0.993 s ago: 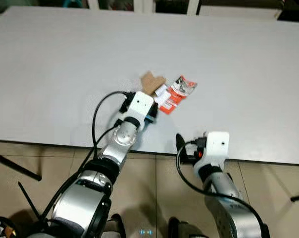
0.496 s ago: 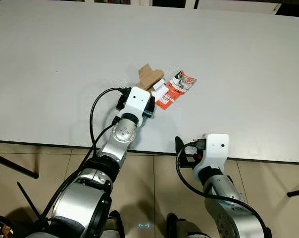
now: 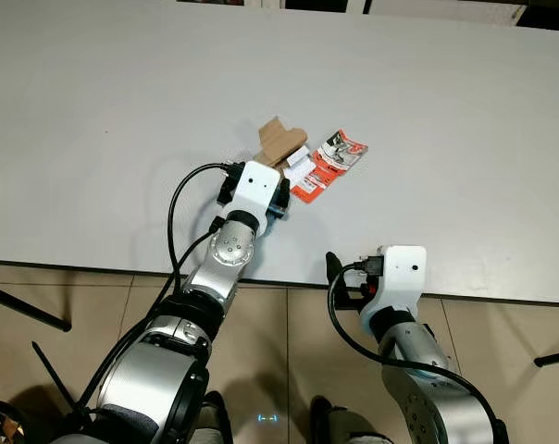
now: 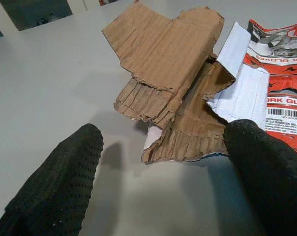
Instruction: Picking trash to rubbish bin
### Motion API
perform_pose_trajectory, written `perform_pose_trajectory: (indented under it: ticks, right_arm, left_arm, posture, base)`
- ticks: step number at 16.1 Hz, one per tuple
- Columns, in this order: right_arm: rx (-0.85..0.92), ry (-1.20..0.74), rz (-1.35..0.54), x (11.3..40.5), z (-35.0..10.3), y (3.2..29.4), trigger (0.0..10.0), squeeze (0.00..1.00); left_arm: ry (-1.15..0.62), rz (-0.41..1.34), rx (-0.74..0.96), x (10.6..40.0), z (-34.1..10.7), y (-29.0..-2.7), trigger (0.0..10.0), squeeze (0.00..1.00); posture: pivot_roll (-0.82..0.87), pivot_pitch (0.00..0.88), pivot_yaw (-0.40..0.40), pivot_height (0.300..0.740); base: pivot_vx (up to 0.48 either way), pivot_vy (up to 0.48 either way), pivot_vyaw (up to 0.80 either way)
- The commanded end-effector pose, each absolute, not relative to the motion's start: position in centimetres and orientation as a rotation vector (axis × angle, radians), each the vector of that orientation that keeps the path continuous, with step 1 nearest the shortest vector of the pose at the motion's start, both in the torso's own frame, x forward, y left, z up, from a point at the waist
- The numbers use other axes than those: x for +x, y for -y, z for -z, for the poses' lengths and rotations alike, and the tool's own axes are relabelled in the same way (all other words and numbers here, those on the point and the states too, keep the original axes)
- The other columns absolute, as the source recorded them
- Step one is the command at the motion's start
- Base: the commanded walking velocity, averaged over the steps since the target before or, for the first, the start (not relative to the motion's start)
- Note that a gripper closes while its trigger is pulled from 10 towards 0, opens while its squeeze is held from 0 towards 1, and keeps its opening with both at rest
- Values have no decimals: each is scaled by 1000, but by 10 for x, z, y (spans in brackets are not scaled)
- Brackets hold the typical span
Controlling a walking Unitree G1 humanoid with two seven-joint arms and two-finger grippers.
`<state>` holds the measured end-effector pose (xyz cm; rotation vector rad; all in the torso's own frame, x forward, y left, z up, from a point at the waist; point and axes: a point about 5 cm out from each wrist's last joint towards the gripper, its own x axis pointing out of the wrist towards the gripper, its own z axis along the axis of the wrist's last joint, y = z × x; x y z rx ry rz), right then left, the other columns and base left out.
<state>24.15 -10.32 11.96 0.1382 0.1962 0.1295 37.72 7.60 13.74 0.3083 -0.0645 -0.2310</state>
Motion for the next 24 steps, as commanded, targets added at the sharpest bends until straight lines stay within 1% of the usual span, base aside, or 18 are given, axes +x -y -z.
perform_pose_trajectory:
  ticks: [1, 4, 5, 8, 9, 11, 13, 14, 18, 19, 20, 24]
  right_arm:
    - [169, -207, -132, 240, -120, 99, 10000, 0]
    - [170, -209, -131, 240, -120, 99, 10000, 0]
    - [170, -209, -131, 241, -120, 99, 10000, 0]
    - [164, -213, -134, 243, -118, 98, 10000, 0]
    - [164, -213, -134, 244, -118, 98, 10000, 0]
    - [166, -206, -139, 245, -120, 97, 10000, 0]
    - [166, -204, -140, 246, -120, 97, 10000, 0]
    - [167, -203, -141, 246, -120, 97, 10000, 0]
    - [171, -201, -146, 247, -121, 96, 10000, 0]
    - [171, -203, -145, 246, -120, 96, 10000, 0]
    - [171, -206, -143, 245, -120, 97, 10000, 0]
    - [171, -211, -144, 243, -119, 97, 10000, 0]
  left_arm:
    - [-80, 241, 306, 367, -105, -80, 10000, 1000]
    - [-41, 276, 282, 367, -111, -75, 10000, 1000]
    - [-16, 287, 284, 368, -115, -73, 10000, 0]
    - [83, 282, 190, 381, -154, -69, 10000, 0]
    - [97, 280, 191, 383, -160, -69, 10000, 0]
    - [164, 292, 166, 390, -187, -69, 10000, 0]
    - [188, 296, 173, 391, -196, -69, 10000, 0]
    - [182, 288, 167, 392, -200, -70, 0, 0]
    - [121, 301, 172, 394, -194, -70, 0, 0]
    - [99, 311, 186, 393, -190, -69, 3451, 0]
    - [80, 311, 200, 393, -185, -68, 10000, 0]
    - [21, 281, 196, 396, -177, -68, 10000, 0]
  posture:
    - [-170, 269, -20, 740]
    - [-169, 269, -20, 740]
    - [-170, 268, -19, 740]
    - [-161, 262, -17, 740]
    - [-161, 260, -16, 740]
    - [-160, 255, -16, 740]
    - [-160, 255, -16, 740]
    - [-157, 254, -16, 740]
    - [-156, 257, -14, 740]
    - [-157, 260, -14, 740]
    - [-159, 262, -15, 740]
    - [-165, 265, -15, 740]
  base:
    - [0, 0, 0]
    - [0, 0, 0]
    - [0, 0, 0]
    - [0, 0, 0]
    - [0, 0, 0]
    - [0, 0, 0]
    - [0, 0, 0]
    - [0, 0, 0]
    - [0, 0, 0]
    - [0, 0, 0]
    - [0, 0, 0]
    - [0, 0, 0]
